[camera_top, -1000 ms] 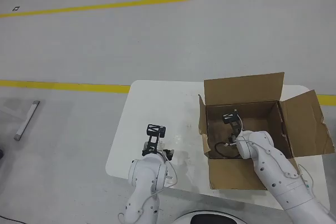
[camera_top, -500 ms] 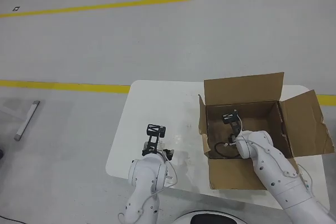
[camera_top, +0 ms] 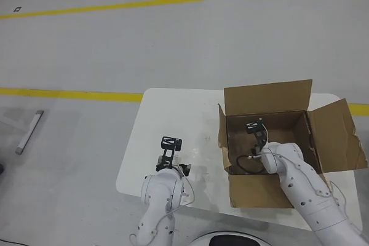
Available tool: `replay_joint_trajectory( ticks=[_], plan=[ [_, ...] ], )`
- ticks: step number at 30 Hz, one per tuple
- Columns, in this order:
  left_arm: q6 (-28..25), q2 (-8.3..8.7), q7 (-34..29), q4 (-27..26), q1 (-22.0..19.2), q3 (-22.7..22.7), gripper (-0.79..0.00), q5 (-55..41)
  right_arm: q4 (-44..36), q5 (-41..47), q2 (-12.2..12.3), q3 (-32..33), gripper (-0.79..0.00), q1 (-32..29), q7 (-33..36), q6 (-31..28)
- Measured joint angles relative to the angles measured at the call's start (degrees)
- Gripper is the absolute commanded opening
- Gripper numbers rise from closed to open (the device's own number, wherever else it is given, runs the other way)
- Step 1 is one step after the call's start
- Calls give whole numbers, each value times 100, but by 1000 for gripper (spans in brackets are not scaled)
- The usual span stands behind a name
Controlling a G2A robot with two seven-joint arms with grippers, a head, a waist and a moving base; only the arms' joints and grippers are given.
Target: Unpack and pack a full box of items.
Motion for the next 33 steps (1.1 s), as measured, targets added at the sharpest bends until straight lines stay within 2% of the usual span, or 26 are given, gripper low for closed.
replay_joint_trajectory(
  ticks=[17, 33],
  plan=[
    [0, 0, 0, 0, 0, 0, 0, 0, -2197, 448, 141, 851, -785, -782, 242, -272],
    [0, 0, 0, 0, 0, 0, 0, 0, -2260, 454, 149, 891, -785, -850, 123, -297]
  ],
)
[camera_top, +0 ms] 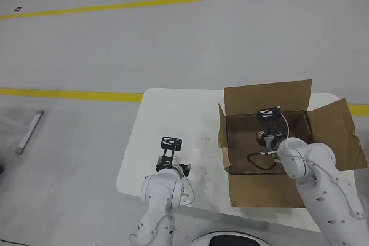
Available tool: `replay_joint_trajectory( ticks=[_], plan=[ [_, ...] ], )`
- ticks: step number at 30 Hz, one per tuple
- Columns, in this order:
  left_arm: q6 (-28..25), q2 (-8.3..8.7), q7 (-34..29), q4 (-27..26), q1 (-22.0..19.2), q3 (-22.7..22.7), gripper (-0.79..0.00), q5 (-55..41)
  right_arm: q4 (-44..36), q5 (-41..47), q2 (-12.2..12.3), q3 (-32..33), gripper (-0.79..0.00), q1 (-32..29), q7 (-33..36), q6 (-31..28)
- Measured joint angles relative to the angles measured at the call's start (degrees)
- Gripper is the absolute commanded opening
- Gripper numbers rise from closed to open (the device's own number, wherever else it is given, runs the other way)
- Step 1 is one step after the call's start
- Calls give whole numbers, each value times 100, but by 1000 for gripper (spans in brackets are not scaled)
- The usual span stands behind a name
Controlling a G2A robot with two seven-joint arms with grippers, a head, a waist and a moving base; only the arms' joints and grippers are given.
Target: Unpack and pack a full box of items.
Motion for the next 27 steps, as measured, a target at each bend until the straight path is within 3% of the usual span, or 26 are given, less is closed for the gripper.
replay_joint_trajectory(
  ticks=[7, 15, 27],
  plan=[
    [0, 0, 0, 0, 0, 0, 0, 0, -713, 233, 58, 543, -785, -243, -260, 0],
    [0, 0, 0, 0, 0, 0, 0, 0, -1774, 806, 147, 1401, -785, -776, -377, -387],
    [0, 0, 0, 0, 0, 0, 0, 0, -1869, 1033, 160, 1489, -785, -841, -318, -563]
  ],
)
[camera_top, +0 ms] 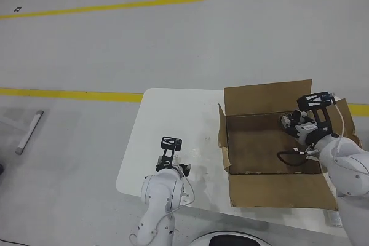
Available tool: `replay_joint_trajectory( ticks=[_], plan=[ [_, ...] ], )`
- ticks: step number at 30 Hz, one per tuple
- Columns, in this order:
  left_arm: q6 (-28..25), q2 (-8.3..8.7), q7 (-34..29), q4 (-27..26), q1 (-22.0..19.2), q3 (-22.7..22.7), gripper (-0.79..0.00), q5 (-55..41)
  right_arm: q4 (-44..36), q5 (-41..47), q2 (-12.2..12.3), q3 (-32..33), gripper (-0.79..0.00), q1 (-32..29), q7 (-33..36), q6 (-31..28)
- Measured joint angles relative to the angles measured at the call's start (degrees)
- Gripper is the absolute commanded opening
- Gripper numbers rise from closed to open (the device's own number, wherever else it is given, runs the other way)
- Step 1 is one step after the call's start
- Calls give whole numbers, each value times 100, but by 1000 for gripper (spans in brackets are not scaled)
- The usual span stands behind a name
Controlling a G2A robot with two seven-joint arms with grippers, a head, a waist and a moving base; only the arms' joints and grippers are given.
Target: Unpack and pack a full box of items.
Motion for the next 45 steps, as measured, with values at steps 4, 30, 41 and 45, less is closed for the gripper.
replay_joint_trajectory(
  ticks=[4, 30, 41, 45],
  plan=[
    [0, 0, 0, 0, 0, 0, 0, 0, -1, -5, 1, 2, -785, -11, -21, -7],
    [0, 0, 0, 0, 0, 0, 0, 0, -310, 1365, 197, 2150, -785, -404, -334, 229],
    [0, 0, 0, 0, 0, 0, 0, 0, -243, 1488, 260, 2240, -785, -601, -294, 225],
    [0, 0, 0, 0, 0, 0, 0, 0, -243, 1485, 259, 2242, -785, -599, -295, 228]
  ],
)
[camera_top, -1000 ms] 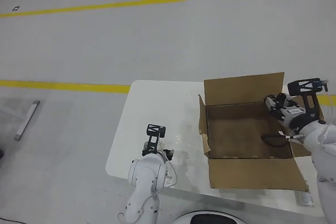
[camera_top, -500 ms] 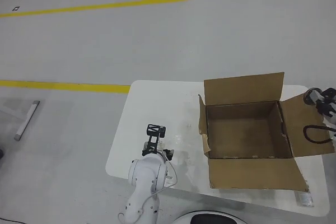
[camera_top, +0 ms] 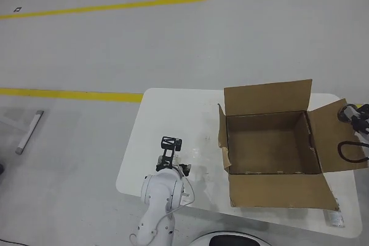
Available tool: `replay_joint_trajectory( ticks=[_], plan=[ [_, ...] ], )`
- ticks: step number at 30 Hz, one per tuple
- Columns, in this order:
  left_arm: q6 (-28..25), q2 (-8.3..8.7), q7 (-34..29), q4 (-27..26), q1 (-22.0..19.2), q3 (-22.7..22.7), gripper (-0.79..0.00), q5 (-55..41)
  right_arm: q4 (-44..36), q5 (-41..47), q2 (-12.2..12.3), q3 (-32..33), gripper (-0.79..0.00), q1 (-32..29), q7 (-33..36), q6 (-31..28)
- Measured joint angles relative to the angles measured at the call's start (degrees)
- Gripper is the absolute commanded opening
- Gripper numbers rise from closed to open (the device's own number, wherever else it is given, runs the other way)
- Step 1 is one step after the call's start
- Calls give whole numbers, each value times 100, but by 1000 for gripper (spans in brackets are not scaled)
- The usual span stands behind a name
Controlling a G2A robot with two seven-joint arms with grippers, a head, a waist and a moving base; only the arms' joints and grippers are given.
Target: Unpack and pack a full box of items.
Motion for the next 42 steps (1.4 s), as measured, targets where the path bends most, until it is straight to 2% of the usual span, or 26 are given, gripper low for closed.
replay_joint_trajectory(
  ticks=[8, 13, 25, 42],
  plan=[
    [0, 0, 0, 0, 0, 0, 0, 0, 1, 0, 0, 0, -785, -1, -1, 0],
    [0, 0, 0, 0, 0, 0, 0, 0, 43, 58, 16, 57, -785, -81, -260, -19],
    [0, 0, 0, 0, 0, 0, 0, 0, 178, 148, 152, 763, -785, 36, -156, 236],
    [0, 0, 0, 0, 0, 0, 0, 0, 632, -119, 245, 1090, -785, -631, -117, 357]
  ],
)
